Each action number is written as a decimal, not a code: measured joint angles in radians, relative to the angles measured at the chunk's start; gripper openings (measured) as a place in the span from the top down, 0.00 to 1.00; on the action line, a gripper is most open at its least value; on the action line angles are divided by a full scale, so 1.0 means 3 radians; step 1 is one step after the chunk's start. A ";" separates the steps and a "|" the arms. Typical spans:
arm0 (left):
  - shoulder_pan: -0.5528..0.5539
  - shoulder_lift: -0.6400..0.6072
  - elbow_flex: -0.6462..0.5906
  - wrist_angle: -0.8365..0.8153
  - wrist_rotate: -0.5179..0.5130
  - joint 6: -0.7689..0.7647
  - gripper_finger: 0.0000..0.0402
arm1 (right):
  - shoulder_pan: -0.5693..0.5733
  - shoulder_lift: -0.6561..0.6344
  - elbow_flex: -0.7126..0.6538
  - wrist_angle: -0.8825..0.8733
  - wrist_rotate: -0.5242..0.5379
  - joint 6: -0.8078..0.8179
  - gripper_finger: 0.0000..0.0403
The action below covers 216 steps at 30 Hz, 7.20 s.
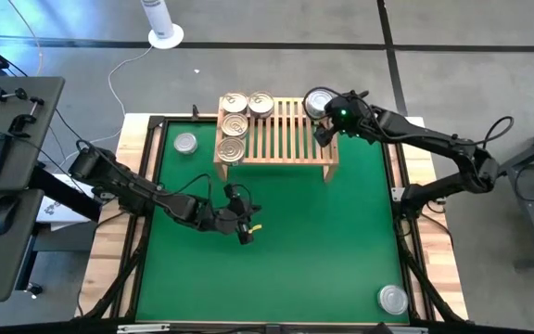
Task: Stack canned seafood by type on shelf
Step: Stack the center green tuna can on top of the green tuna can on the shelf, then move the bottom green tuna can to the center of the table, then put the center green tuna can on the shelf aligned with the other green tuna can
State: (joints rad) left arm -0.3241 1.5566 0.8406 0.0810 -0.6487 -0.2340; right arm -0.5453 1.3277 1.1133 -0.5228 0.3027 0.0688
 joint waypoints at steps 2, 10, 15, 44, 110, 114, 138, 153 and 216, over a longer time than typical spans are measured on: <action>0.0000 0.0000 0.0000 0.0002 0.0000 -0.0001 1.00 | 0.0012 -0.0020 0.0000 -0.0014 0.0126 -0.0020 0.14; -0.0033 0.0000 0.0000 0.0000 -0.0038 -0.0001 1.00 | 0.0529 -0.0419 0.0000 -0.0300 0.0582 0.0168 0.14; -0.0039 0.0000 0.0000 -0.0001 -0.0108 0.0009 1.00 | 0.1366 -0.0573 0.0000 -0.0565 0.0735 0.0625 0.14; -0.0687 0.0352 0.0000 0.0792 -0.0136 -0.0436 1.00 | 0.5202 0.1275 0.0000 -0.1272 -0.2060 0.6271 0.14; -0.0874 0.0540 0.0000 -0.0353 0.0374 -0.2010 1.00 | 0.3487 0.2429 -0.0811 0.3717 0.0959 0.0822 0.14; -0.0889 0.0492 0.0000 -0.0688 0.0410 -0.2198 1.00 | 0.3442 0.2422 -0.0704 0.3383 0.0967 0.0677 0.14; -0.0134 0.0553 -0.1075 0.1234 0.0276 -0.1452 1.00 | 0.2766 0.2429 -0.0656 0.3576 0.0317 0.0359 0.14; -0.0127 0.0851 -0.1080 0.1506 0.0190 -0.1565 1.00 | 0.2656 0.2995 -0.0655 0.4601 -0.0014 0.0623 0.08; -0.0545 0.0168 -0.1066 0.0446 0.0312 -0.1570 1.00 | 0.3071 0.2988 -0.0451 0.4218 0.0525 0.1173 0.03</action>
State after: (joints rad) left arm -0.4875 1.6070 0.5209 0.2146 -0.5551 -0.7052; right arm 0.3759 2.2242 0.9780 0.7428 0.4601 0.4208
